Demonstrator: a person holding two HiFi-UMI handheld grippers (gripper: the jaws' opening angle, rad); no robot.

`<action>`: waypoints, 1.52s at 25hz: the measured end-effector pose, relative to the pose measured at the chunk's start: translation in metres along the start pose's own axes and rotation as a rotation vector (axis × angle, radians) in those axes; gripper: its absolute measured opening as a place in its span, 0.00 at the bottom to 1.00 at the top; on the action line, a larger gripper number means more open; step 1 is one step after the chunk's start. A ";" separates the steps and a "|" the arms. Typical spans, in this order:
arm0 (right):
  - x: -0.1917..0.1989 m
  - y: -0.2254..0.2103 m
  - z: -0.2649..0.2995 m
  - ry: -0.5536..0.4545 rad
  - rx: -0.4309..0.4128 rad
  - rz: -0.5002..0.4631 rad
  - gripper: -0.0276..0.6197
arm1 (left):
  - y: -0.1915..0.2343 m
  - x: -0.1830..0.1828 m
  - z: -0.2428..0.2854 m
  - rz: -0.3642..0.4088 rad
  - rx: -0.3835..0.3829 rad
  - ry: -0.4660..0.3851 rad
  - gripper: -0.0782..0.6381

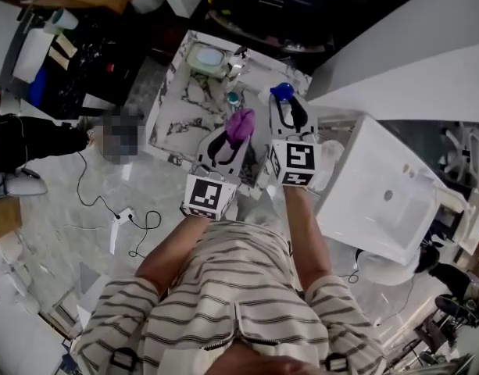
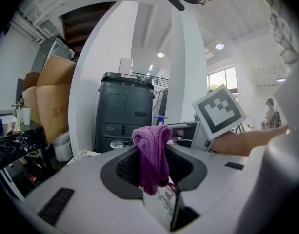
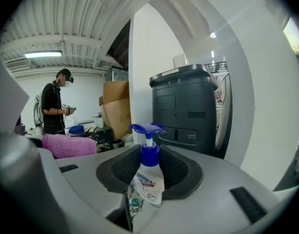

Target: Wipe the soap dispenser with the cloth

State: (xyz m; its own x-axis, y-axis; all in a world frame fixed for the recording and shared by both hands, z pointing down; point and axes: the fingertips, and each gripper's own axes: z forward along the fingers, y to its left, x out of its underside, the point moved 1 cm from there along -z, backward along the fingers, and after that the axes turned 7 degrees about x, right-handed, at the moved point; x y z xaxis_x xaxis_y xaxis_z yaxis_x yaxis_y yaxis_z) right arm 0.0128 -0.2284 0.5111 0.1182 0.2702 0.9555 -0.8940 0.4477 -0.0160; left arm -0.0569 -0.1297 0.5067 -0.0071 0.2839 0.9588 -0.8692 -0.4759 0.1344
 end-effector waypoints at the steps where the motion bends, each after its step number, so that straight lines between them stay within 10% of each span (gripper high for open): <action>1: -0.005 0.002 -0.006 -0.005 -0.003 0.003 0.25 | -0.001 -0.003 -0.004 0.006 0.001 -0.004 0.28; 38: -0.077 0.075 -0.138 -0.085 -0.014 0.004 0.25 | -0.046 -0.046 -0.087 0.134 0.188 -0.110 0.28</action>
State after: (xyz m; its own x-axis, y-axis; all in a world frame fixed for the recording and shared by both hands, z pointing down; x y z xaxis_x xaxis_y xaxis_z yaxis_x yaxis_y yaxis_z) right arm -0.0037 -0.0980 0.3959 0.0771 0.1984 0.9771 -0.8884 0.4585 -0.0230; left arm -0.0594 -0.0484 0.4343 -0.0528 0.1205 0.9913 -0.7567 -0.6526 0.0390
